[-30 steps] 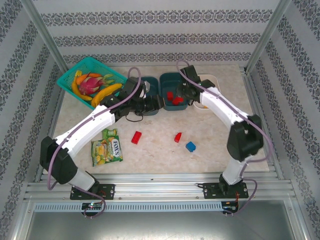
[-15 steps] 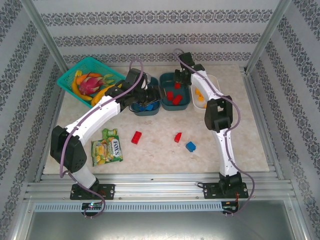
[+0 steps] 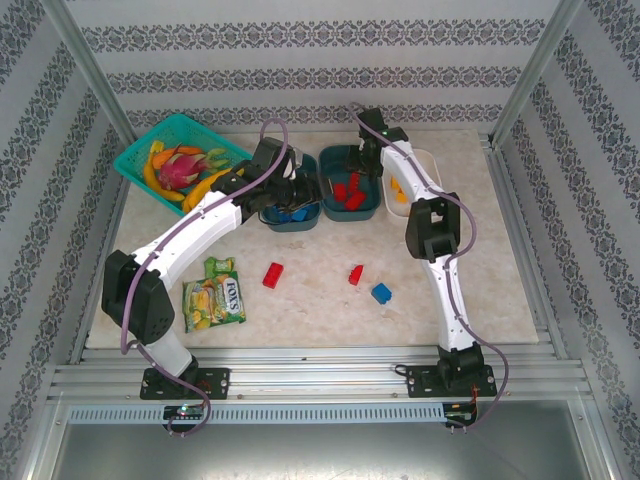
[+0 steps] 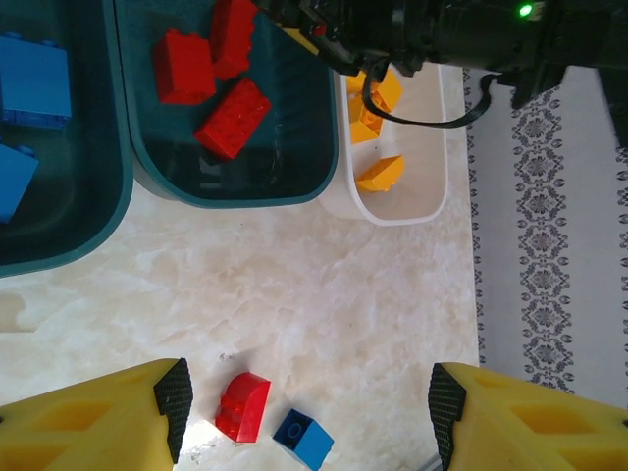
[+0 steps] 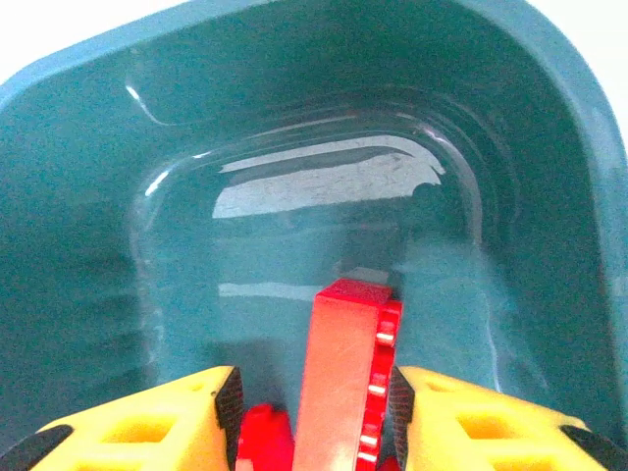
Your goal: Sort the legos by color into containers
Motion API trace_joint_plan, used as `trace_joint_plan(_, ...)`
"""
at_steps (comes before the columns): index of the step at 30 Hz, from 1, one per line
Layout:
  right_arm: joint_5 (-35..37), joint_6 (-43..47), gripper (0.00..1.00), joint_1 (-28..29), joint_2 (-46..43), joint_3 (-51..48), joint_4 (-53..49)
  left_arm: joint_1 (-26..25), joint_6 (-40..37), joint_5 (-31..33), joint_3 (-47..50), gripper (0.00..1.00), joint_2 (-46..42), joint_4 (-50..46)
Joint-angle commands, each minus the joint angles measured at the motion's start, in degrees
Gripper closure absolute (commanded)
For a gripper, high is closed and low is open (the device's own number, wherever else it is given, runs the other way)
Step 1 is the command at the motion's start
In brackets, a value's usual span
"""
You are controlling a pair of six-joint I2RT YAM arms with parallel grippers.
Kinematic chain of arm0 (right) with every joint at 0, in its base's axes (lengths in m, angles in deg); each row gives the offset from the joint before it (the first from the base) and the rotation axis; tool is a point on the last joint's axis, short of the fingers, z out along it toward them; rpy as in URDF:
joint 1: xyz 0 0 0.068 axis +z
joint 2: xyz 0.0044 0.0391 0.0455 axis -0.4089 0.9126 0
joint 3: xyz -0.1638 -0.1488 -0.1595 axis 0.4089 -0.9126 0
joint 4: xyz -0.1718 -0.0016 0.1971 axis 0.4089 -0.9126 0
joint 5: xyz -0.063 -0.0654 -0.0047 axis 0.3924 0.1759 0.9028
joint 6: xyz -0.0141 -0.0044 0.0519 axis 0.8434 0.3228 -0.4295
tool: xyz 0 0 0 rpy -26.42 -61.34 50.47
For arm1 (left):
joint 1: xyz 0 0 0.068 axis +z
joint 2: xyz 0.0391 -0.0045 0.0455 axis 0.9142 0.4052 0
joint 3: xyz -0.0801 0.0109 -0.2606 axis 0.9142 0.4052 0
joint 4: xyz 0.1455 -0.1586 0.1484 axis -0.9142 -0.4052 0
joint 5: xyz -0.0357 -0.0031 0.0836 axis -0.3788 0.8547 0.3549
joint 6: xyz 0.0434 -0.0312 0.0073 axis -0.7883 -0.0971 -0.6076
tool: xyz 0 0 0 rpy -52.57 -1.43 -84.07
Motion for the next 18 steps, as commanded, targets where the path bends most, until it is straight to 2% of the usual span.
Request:
trace_joint_plan(1, -0.7, 0.0, 0.54, 0.2, -12.0, -4.3, 0.1, -1.5, -3.1, -1.0, 0.0, 0.32, -0.8, -3.5)
trace_joint_plan(5, 0.5, -2.4, 0.54, 1.0, -31.0, -27.4, 10.6, -5.7, -8.5, 0.4, -0.6, 0.32, -0.4, -7.8)
trace_joint_plan(9, 4.1, -4.9, 0.53, 2.4, -51.1, -50.4, 14.5, -11.2, -12.3, 0.4, 0.6, 0.34, 0.6, -9.0)
trace_joint_plan(13, 4.3, -8.8, 0.52, 3.4, -70.3, -70.3, 11.8, -15.9, -13.5, 0.8, 1.5, 0.35, 3.2, -9.2)
trace_joint_plan(18, 7.2, -12.9, 0.47, 6.0, -91.1, -84.2, 0.4, -20.1, -7.9, 1.4, -0.2, 0.33, 9.3, -9.9)
